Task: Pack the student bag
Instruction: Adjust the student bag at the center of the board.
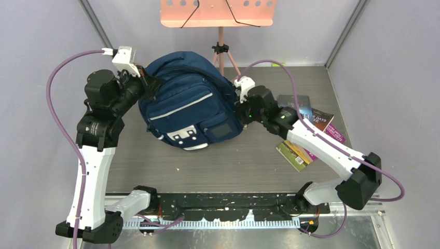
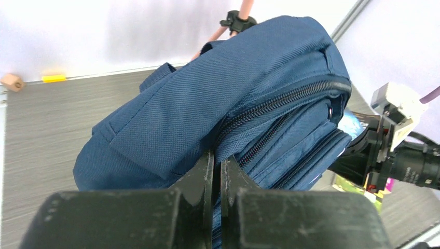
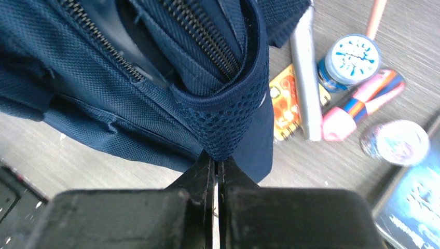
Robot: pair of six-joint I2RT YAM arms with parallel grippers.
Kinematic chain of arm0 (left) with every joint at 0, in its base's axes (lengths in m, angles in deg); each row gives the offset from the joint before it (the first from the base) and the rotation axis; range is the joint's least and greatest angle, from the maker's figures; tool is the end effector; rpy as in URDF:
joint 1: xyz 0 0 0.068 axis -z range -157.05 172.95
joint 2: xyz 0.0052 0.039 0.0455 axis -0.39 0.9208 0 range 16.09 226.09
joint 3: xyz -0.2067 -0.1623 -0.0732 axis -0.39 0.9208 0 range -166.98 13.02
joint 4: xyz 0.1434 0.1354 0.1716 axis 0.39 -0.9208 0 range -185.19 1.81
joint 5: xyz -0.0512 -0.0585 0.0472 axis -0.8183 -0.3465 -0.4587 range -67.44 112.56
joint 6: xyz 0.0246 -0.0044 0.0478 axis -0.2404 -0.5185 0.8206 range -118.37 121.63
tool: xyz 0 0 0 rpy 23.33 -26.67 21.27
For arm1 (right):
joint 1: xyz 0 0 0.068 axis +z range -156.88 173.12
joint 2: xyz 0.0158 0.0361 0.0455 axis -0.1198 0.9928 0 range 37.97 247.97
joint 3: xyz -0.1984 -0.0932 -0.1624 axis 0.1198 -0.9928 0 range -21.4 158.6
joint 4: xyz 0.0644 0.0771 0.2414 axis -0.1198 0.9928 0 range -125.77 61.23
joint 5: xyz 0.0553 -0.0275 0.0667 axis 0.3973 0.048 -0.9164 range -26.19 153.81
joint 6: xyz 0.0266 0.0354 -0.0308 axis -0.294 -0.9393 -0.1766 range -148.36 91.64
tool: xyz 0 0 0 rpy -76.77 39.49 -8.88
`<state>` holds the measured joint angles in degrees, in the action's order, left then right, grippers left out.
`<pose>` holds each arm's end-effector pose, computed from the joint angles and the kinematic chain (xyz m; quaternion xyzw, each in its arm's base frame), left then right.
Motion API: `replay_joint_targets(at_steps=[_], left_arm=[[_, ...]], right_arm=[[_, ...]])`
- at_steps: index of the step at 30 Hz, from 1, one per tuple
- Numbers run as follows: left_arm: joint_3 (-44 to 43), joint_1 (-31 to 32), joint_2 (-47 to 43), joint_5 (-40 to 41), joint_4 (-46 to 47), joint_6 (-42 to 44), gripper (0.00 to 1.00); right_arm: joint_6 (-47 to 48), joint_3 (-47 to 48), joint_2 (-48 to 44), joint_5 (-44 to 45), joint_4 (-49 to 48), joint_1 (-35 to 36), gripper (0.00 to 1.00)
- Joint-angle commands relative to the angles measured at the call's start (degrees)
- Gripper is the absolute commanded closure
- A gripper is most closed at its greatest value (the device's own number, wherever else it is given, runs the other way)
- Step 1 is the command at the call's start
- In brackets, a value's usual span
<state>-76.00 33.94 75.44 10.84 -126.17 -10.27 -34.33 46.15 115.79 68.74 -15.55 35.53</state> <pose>0.1717 -0.0408 0.4982 0.0608 0.7530 -0.2048 0.6224 0.2312 0.2072 0.3314 -0.2509 0.8306 0.1691 0.4675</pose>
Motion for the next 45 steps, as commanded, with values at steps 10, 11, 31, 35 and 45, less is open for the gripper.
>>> replay_joint_targets(at_steps=[10, 11, 31, 35, 45], left_arm=[[6.77, -0.18, 3.48, -2.07, 6.06, -6.45, 1.00], [8.44, -0.60, 4.03, -0.94, 6.60, -6.32, 1.00], [25.15, -17.45, 10.41, 0.78, 8.71, -7.34, 1.00], [26.97, -18.00, 10.03, 1.44, 7.79, -7.25, 1.00], [27.09, -18.19, 7.85, 0.06, 2.69, -4.33, 0.11]], right_arm=[[-4.48, 15.49, 0.48, -5.61, 25.34, 0.43, 1.00], [-4.61, 15.76, 2.31, -2.64, 25.15, 0.47, 1.00], [-7.05, 33.25, 32.79, 6.65, 8.47, 2.16, 1.00], [-7.18, 34.20, 34.96, 6.14, 5.36, 2.91, 1.00], [-11.08, 32.32, 28.38, 10.41, 7.86, 3.64, 0.24]])
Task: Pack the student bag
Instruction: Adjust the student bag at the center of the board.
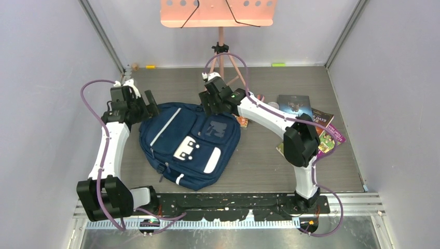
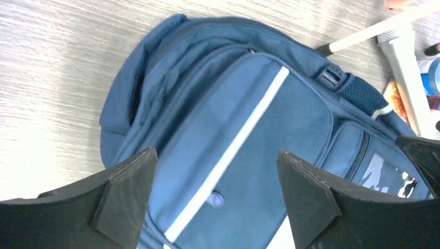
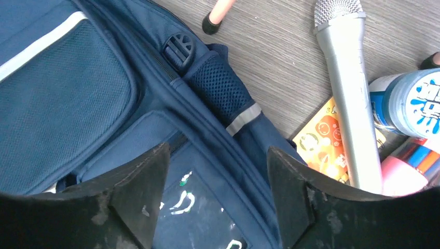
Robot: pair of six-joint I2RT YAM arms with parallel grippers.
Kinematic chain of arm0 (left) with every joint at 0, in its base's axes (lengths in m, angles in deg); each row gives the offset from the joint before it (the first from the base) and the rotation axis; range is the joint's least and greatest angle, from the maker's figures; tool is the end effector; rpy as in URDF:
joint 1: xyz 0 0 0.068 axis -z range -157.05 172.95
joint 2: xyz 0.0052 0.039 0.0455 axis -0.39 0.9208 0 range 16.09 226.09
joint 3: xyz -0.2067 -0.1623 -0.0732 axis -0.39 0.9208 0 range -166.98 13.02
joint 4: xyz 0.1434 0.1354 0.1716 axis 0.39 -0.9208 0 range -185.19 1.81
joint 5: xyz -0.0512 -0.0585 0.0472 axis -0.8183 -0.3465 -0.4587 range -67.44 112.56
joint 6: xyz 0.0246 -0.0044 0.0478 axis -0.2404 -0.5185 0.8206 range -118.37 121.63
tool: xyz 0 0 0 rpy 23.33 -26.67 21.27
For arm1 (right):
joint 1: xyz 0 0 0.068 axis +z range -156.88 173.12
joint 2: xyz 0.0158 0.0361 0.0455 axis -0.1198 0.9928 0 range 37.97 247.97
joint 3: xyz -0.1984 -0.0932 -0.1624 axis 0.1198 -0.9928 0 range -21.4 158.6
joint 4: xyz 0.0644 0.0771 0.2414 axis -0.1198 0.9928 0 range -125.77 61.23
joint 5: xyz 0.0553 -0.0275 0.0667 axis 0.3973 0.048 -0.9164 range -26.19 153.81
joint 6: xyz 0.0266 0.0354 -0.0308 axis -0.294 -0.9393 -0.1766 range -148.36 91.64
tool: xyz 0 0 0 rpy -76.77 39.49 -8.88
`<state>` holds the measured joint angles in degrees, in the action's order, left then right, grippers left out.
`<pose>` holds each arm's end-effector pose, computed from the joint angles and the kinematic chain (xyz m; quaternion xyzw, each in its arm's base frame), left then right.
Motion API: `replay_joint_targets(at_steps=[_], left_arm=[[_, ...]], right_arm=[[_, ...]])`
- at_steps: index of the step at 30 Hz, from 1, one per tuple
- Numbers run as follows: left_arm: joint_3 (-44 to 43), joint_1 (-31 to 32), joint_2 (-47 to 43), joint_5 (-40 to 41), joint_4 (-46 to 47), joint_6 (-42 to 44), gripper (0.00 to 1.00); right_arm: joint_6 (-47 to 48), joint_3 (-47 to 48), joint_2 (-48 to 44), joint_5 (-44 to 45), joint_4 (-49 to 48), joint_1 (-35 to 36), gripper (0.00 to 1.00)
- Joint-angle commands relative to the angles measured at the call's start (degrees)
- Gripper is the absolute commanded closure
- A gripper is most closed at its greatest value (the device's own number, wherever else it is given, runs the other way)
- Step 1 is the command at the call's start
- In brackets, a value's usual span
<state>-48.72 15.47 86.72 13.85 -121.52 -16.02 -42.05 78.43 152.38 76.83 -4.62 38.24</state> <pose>0.2631 0.0290 0.3105 -0.1683 0.8965 -0.1050 0.3961 0.3283 0.3183 0.2724 -0.2081 0.8976 0.0923 0.3776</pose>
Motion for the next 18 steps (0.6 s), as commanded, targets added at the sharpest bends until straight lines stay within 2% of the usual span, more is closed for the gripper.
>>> replay_joint_targets(at_steps=[1, 3, 10, 14, 18], left_arm=[[-0.08, 0.28, -4.01, -3.46, -2.41, 1.76, 0.09], [0.49, 0.32, -4.70, -5.43, -2.63, 2.39, 0.07], [3.55, 0.37, -5.37, -9.31, -3.06, 4.92, 0.05], [3.85, 0.50, -4.47, -10.59, -4.90, 6.17, 0.06], [5.05, 0.80, -5.08, -14.41, -3.35, 5.82, 0.07]], right_arm=[[-4.37, -2.40, -9.50, 2.74, -2.69, 0.93, 0.22], [-8.15, -7.28, -15.25, 3.39, -2.74, 0.94, 0.18], [-25.54, -28.05, -28.54, 1.07, -6.70, 1.09, 0.18], [-35.91, -40.17, -35.20, -1.88, -13.66, 2.00, 0.18], [-44.11, -50.48, -40.07, -1.30, -22.05, 6.66, 0.18]])
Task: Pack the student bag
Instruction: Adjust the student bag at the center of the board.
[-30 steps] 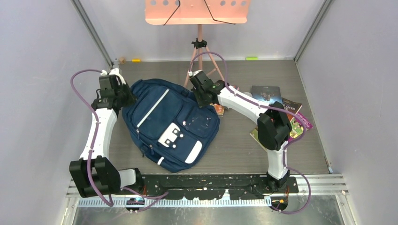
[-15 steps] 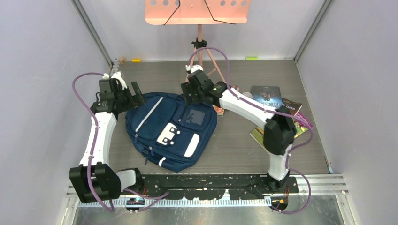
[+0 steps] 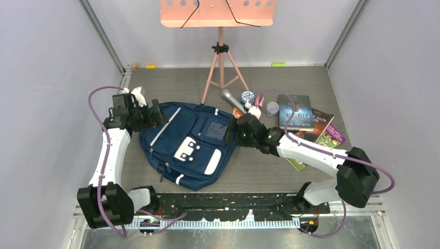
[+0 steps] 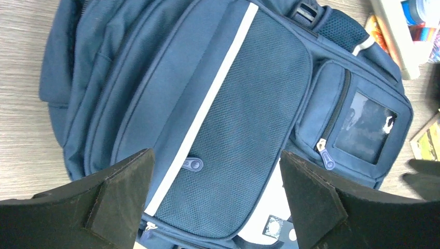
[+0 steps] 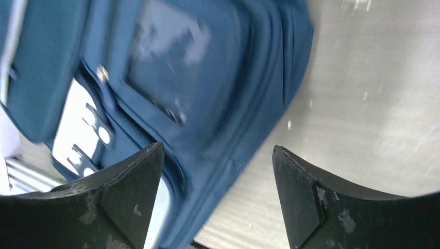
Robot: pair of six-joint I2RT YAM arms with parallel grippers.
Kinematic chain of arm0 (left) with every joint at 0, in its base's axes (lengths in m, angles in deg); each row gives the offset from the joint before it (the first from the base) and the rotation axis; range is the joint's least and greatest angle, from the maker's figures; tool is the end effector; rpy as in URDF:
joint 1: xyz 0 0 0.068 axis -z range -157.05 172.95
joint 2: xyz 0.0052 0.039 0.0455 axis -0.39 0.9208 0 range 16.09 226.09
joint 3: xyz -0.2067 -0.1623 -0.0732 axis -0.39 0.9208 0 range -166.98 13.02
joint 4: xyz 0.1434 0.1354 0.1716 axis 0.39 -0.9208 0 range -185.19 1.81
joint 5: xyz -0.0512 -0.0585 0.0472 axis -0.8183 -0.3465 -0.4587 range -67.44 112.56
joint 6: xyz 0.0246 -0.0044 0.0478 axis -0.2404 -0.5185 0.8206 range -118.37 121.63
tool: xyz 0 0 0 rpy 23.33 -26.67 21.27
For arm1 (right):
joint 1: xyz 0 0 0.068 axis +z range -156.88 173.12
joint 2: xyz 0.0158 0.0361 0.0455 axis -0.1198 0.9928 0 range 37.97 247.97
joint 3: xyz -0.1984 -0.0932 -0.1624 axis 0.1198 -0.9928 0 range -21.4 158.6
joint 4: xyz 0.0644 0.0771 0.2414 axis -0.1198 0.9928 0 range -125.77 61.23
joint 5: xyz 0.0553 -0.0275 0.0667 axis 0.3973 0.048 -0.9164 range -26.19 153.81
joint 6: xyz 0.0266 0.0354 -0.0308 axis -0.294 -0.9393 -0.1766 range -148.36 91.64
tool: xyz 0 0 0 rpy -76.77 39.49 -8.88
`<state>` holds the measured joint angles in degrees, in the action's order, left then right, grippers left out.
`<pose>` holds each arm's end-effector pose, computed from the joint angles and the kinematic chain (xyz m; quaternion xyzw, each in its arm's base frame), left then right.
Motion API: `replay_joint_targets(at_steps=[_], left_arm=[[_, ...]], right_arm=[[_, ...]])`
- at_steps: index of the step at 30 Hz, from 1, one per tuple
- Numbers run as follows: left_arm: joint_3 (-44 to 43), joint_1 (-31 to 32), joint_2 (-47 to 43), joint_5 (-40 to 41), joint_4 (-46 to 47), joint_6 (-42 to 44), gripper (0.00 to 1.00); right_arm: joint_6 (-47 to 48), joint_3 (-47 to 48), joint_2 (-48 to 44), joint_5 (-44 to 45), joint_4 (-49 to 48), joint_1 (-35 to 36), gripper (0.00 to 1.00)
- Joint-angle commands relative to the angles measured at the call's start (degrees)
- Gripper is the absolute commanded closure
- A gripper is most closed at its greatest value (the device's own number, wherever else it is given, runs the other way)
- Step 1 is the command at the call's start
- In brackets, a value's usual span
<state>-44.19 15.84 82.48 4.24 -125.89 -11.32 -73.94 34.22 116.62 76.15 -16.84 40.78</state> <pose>0.2389 0.0185 0.2968 -0.1023 0.9143 -0.1664 0.3548 0.2062 0.2151 0.2590 0.0273 0.9088 0.2267 0.3492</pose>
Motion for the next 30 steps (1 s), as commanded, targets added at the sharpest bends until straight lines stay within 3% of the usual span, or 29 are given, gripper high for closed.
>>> replay_joint_targets(at_steps=[1, 5, 11, 13, 17, 18, 24, 30], left_arm=[[0.69, 0.51, -0.90, -4.87, 1.19, 1.09, 0.07], [0.71, 0.52, -1.04, -4.95, 1.13, 1.09, 0.07], [0.85, 0.70, -1.00, -6.10, 1.34, 0.91, 0.07], [0.79, 0.82, -1.05, -5.60, 1.25, 1.04, 0.07], [0.52, 1.89, -0.42, -5.02, 0.37, 1.46, 0.08], [0.52, 2.71, -0.32, -4.84, 0.28, 1.63, 0.09], [0.01, 10.12, -0.41, -1.48, -1.16, 2.32, 0.10], [3.49, 16.46, -7.21, -4.20, 3.22, -2.64, 0.13]], right_arm=[[-14.11, -7.92, -4.89, 0.57, -11.01, 5.91, 0.18], [-19.15, -10.21, -3.74, 2.73, -11.73, 8.97, 0.19], [-23.33, -14.57, -0.51, 3.21, -22.88, 11.52, 0.38], [-21.06, -14.14, 0.35, 4.50, -24.94, 11.55, 0.52], [-15.03, -10.09, 0.77, 12.65, -19.81, 11.58, 0.93], [-12.88, -9.19, 0.78, 15.62, -18.54, 11.45, 0.96], [-1.35, -3.10, 2.31, 24.48, -14.24, 8.34, 1.00], [4.01, 0.91, 5.45, 20.12, -13.30, -0.62, 1.00]])
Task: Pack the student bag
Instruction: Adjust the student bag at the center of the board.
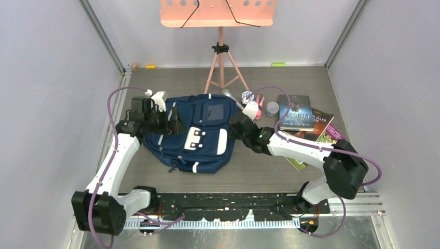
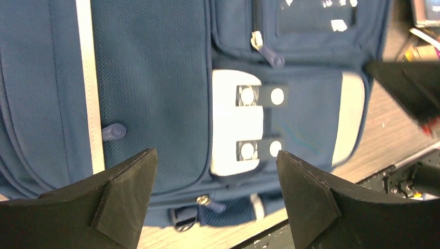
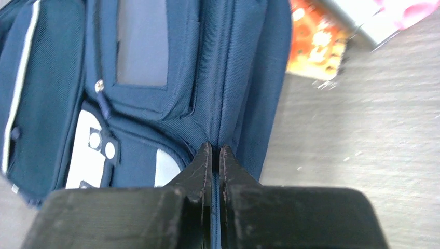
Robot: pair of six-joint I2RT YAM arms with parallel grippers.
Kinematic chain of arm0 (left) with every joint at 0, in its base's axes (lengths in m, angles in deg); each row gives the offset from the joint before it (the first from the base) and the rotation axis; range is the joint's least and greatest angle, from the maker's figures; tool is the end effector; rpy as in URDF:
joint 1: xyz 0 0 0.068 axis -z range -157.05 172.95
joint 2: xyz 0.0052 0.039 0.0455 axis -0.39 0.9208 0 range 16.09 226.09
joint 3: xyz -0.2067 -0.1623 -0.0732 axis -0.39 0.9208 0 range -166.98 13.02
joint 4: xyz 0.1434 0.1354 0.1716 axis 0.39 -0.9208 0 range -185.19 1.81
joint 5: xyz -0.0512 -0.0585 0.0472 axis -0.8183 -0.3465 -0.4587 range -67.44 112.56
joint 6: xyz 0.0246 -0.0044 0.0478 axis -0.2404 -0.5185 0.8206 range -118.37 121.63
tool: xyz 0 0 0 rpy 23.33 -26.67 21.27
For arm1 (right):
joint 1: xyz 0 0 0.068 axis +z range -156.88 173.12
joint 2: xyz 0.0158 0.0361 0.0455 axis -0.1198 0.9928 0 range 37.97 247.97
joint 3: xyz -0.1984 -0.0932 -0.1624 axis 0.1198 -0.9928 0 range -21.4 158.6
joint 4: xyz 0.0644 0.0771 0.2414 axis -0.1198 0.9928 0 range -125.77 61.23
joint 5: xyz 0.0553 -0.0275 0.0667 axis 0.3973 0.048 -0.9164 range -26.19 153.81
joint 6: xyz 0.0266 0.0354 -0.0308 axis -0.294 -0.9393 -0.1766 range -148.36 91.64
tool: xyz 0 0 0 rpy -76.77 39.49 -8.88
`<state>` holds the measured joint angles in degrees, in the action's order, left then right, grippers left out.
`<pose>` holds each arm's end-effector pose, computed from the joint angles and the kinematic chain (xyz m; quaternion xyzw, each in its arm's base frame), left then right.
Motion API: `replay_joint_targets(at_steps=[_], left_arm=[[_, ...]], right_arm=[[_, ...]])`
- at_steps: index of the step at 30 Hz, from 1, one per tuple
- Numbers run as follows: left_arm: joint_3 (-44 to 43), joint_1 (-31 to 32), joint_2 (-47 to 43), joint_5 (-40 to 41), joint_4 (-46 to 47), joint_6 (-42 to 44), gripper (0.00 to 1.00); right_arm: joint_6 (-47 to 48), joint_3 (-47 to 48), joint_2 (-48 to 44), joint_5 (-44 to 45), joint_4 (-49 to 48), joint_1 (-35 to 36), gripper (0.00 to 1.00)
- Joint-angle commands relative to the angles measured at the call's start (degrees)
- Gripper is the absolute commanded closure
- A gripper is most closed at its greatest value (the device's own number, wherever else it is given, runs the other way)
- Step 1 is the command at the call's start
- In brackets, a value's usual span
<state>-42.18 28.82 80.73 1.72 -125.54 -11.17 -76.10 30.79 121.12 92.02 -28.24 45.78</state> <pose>0.2293 -0.0364 0.2928 0.0112 0.9167 -0.2247 0.3301 0.2026 0.2379 0.2354 0.0683 0.8773 0.1832 0.4383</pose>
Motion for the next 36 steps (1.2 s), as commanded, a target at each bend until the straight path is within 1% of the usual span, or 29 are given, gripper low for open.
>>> replay_joint_targets(at_steps=[1, 4, 6, 8, 11, 15, 17, 19, 20, 21, 22, 23, 25, 27, 29, 33, 36], left_arm=[[1.78, 4.91, -6.43, -1.29, 2.78, -3.55, 0.14], [3.63, 9.50, -9.32, -0.51, 2.11, -7.43, 0.16], [7.04, 12.60, -11.70, 0.33, 2.54, -11.13, 0.20], [10.33, 16.47, -14.17, 2.18, 2.68, -14.39, 0.23], [14.81, 22.87, -17.49, 6.83, 2.81, -18.74, 0.24], [19.38, 32.49, -17.59, 11.98, 3.55, -24.63, 0.26], [20.06, 35.82, -15.69, 15.00, 3.22, -26.17, 0.26], [20.64, 37.12, -14.16, 16.23, 4.09, -27.14, 0.27], [21.22, 37.33, -13.55, 16.08, 5.34, -27.19, 0.27], [21.86, 37.43, -13.07, 15.83, 6.62, -27.15, 0.27], [22.52, 37.46, -12.65, 15.93, 7.98, -26.99, 0.26], [23.40, 37.46, -12.42, 16.11, 9.22, -26.89, 0.26], [24.97, 37.46, -12.46, 16.41, 11.62, -26.78, 0.26], [26.68, 37.46, -12.78, 16.34, 14.38, -26.92, 0.21], [27.95, 37.46, -13.03, 16.01, 16.30, -27.15, 0.17], [29.23, 37.46, -12.56, 16.08, 17.47, -26.63, 0.16], [28.87, 37.46, -11.22, 16.17, 16.22, -25.40, 0.15]], right_arm=[[7.21, 5.12, 1.72, 2.98, -1.97, -7.37, 1.00], [9.59, 7.02, 4.14, 0.91, -2.18, -10.05, 1.00], [10.92, 8.57, 5.68, 0.06, -2.16, -11.53, 0.99], [11.14, 9.90, 7.06, -1.05, -2.02, -13.05, 1.00], [10.89, 11.20, 8.28, -3.44, -2.18, -15.24, 1.00], [10.30, 11.72, 8.55, -6.38, -2.92, -17.04, 1.00], [10.30, 11.98, 8.22, -7.72, -2.95, -17.48, 0.99], [10.82, 12.27, 7.56, -8.86, -2.57, -17.58, 0.86], [11.36, 12.23, 6.74, -9.57, -1.98, -17.59, 0.72], [11.58, 12.10, 6.22, -9.79, -1.64, -17.59, 0.64], [11.70, 11.55, 4.95, -10.13, -0.63, -17.60, 0.48], [11.66, 11.15, 3.19, -10.25, -0.04, -17.60, 0.35], [10.63, 9.40, -0.04, -10.68, 2.06, -17.64, 0.24], [8.37, 6.74, -3.56, -12.00, 4.63, -17.53, 0.20], [5.23, 3.14, -7.20, -15.23, 5.65, -17.43, 0.19], [-1.45, -5.57, -12.60, -20.23, 5.78, -15.33, 0.19], [-5.39, -8.95, -14.51, -21.59, 5.61, -12.35, 0.19]])
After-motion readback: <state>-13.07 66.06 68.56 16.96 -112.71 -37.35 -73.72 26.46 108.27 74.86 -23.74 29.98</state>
